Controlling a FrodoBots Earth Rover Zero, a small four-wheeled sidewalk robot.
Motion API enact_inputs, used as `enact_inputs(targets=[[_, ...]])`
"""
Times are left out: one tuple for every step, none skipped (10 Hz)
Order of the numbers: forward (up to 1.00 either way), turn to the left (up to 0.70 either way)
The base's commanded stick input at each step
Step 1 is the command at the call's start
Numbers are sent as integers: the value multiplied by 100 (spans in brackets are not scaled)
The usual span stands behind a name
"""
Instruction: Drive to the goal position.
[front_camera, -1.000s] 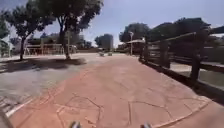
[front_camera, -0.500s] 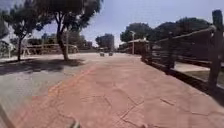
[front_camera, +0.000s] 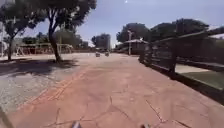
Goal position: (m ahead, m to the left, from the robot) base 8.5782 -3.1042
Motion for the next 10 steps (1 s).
enact_inputs(targets=[[100,0],[100,0],[100,0],[100,0],[100,0],[100,0],[100,0],[100,0],[100,0],[100,0]])
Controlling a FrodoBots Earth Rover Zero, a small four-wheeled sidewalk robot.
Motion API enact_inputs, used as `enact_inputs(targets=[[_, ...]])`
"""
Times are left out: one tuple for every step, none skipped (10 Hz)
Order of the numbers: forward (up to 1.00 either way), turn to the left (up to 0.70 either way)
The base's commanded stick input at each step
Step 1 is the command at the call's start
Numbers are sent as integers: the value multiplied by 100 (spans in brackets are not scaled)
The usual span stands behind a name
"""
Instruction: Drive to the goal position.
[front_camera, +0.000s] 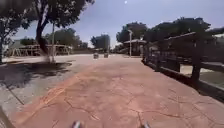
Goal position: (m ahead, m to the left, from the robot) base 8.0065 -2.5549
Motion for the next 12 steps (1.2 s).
enact_inputs(targets=[[100,0],[100,-19],[100,-40],[100,-40],[100,-34],[100,0],[100,0],[100,0],[100,0],[100,0],[100,0],[100,0]])
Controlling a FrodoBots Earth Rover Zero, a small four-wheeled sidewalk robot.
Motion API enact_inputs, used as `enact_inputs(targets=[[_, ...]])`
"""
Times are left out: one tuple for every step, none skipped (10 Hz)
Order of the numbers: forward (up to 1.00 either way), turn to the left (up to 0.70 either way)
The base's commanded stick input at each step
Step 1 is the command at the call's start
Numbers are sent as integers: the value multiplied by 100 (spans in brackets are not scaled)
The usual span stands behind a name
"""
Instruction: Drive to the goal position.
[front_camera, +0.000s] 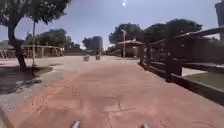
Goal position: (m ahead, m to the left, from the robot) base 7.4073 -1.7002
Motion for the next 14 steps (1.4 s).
enact_inputs(targets=[[100,0],[100,0],[100,0],[100,0],[100,0],[100,0],[100,0],[100,0],[100,0],[100,-16],[100,-40],[100,-40],[100,-30],[100,0]])
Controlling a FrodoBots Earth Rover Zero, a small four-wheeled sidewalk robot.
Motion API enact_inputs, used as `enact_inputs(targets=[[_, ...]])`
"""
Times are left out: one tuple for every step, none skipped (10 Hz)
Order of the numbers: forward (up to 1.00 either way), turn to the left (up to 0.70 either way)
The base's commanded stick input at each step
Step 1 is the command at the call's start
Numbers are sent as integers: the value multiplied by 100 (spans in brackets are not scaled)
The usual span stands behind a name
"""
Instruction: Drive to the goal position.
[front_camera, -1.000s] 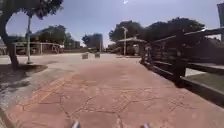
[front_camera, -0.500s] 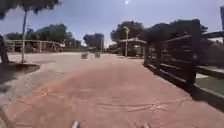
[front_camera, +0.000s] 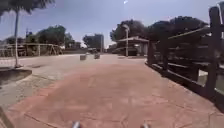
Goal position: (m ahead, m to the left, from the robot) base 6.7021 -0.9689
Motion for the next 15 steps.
enact_inputs(targets=[[100,0],[100,0],[100,0],[100,0],[100,0],[100,0],[100,0],[100,0],[100,0],[100,0],[100,0],[100,0],[100,0],[100,0],[100,0]])
